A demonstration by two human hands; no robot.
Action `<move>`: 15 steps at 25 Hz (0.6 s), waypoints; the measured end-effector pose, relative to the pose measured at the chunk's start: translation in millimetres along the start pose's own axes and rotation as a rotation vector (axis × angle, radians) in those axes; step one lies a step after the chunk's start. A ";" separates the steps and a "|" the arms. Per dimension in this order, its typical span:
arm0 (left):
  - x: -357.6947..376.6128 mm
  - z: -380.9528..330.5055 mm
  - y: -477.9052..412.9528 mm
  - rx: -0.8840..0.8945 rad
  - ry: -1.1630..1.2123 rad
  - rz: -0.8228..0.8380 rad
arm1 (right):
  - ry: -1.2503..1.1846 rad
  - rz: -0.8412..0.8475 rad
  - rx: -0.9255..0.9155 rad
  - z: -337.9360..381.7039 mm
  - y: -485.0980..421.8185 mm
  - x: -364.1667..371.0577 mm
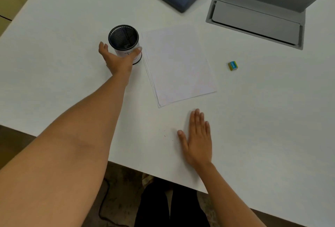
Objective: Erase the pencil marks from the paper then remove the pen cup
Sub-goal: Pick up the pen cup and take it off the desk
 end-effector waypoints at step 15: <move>-18.2 -12.3 57.3 0.221 -0.055 0.048 | -0.008 -0.058 0.176 -4.5 -28.3 -10.2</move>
Point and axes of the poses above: each hand's wrist, its own y-axis away from the middle knuckle, its own x-axis out of the palm, z = x × y, the point moved 1 cm from there along -y, towards the middle knuckle, and after that the axes turned 11 degrees about z, right-handed, at the moved point
